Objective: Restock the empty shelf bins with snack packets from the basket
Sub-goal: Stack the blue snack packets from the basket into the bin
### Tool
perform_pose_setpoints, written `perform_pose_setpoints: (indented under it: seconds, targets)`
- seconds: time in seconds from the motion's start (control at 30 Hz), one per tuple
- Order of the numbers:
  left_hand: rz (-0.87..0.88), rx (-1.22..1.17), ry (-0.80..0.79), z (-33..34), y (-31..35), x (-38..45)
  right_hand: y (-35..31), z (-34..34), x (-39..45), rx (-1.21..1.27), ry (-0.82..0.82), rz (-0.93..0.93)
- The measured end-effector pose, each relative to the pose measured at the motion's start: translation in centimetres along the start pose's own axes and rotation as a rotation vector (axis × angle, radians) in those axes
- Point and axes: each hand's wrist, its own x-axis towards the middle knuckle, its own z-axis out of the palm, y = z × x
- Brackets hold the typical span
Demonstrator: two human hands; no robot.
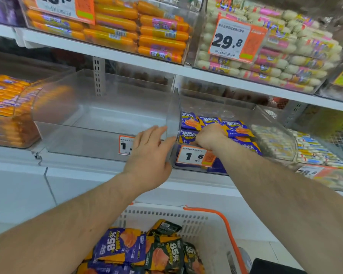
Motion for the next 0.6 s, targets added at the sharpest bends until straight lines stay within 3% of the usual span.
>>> perform_pose_setpoints:
  seconds: [0.07,0.13,0.2,0.3,0.4,0.5,0.6]
  targets:
    - [0.12,0.014,0.096,0.0,-0.3,-0.6,0.5,0.7,-1.0,0.128,0.392,-0.123]
    - [0.188,0.004,0.003,0.0,-0.7,-1.6,1.2,2.7,-3.7,0.255,0.805,-0.483]
    - [0.137,-0.045,-0.222,0.3,-1.4,-2.7,1.8,6.3,-6.9,0.347,0.866,-0.737]
    - [-0.087,-0.052,-0.69,0.6,-3.3,-4.5,3.3,14.0,-10.7,0.433,0.498,-0.724]
    - [-0.174,0.062,-1.129,0.5,-5.0,-6.3,4.3,21.3,-13.2,0.389,-0.051,-0.41]
    - [-0.176,0.132,-1.267,1.1,-6.1,-7.5,4.8,27.1,-14.3,0.348,-0.458,-0.027]
    - [-0.231,0.127,-1.276,1.7,-7.2,-8.4,4.5,31.7,-14.6,0.369,-0.611,0.286]
